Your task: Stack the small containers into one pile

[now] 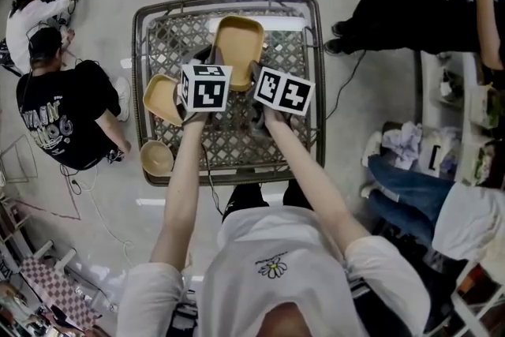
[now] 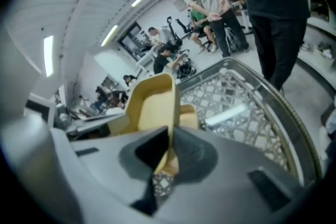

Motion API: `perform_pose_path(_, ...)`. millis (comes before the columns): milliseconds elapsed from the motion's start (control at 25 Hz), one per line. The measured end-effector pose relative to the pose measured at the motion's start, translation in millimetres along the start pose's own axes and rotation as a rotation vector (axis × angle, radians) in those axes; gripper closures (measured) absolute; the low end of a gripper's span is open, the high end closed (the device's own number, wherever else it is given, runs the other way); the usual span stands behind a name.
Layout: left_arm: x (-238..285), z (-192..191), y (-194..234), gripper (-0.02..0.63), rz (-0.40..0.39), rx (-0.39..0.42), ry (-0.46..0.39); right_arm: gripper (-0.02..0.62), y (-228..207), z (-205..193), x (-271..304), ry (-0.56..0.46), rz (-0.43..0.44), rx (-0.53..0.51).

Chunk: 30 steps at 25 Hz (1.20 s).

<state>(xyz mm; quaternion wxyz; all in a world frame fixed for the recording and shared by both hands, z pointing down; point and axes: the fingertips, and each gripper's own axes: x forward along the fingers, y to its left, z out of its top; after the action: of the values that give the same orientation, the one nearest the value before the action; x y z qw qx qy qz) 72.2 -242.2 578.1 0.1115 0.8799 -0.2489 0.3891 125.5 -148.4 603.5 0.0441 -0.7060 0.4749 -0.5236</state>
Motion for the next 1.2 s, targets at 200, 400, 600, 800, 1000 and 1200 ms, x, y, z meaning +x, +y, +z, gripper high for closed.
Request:
perform_pose_path(200, 24.4, -29.5, -1.0, 0.568, -0.032, -0.008, 0.1, 0.551, -17.0, -18.7, 17.9, 0.066, -0.044, 0.025)
perform_pose_path(400, 37.8, -41.9, 0.0, 0.566, -0.025, 0.005, 0.156, 0.551, -25.6, -29.2, 29.0, 0.115, -0.055, 0.063)
perform_pose_path(600, 43.1, -56.3, 0.5, 0.566, -0.039, -0.008, 0.208, 0.551, -28.7, -37.2, 32.8, 0.144, -0.086, 0.085)
perform_pose_path(800, 49.8, -62.0, 4.1, 0.558, -0.03, 0.017, 0.218, 0.551, -26.9, -36.2, 36.5, 0.144, -0.089, 0.049)
perform_pose_path(1000, 50.8, -64.9, 8.3, 0.517, -0.005, 0.03, 0.201, 0.541, -29.1, -31.2, 36.2, 0.093, -0.105, 0.03)
perform_pose_path(1200, 40.8, -56.0, 12.9, 0.485, 0.011, -0.017, 0.156, 0.434, -34.6, -20.4, 24.3, 0.026, -0.162, -0.068)
